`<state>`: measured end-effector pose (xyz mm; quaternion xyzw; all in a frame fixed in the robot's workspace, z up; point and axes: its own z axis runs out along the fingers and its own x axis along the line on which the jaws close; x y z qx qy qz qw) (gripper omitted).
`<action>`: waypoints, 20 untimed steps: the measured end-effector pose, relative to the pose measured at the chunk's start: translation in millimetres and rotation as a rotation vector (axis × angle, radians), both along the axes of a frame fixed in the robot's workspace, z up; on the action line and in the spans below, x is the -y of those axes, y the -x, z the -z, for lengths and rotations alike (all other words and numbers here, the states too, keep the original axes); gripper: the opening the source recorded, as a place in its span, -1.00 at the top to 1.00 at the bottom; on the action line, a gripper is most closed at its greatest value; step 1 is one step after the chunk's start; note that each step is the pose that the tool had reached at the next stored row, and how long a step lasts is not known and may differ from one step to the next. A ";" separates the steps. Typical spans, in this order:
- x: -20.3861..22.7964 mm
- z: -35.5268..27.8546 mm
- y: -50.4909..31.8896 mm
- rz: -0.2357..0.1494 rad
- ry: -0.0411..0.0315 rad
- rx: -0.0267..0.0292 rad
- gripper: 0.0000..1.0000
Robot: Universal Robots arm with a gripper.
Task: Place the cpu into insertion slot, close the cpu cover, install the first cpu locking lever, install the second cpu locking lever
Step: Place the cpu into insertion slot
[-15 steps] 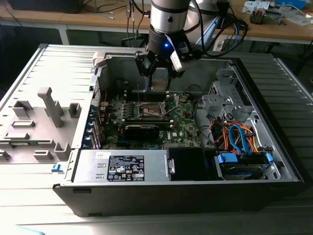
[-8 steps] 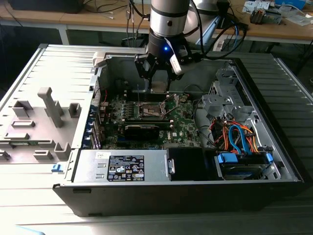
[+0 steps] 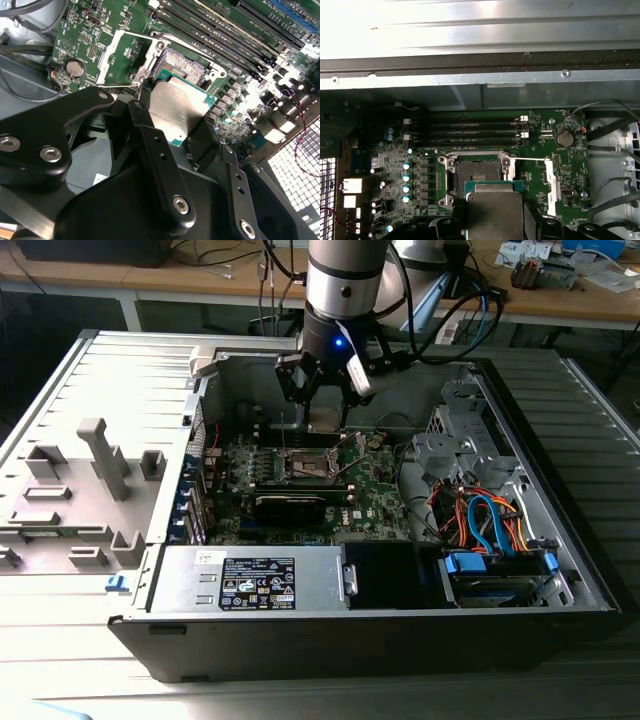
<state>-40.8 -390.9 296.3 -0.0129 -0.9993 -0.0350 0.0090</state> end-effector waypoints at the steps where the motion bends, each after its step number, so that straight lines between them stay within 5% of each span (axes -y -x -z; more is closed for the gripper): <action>1: 0.0 0.0 0.0 0.000 0.0000 0.0000 -0.09; 20: 0.0 0.5 0.0 0.045 0.0061 -0.0001 -0.09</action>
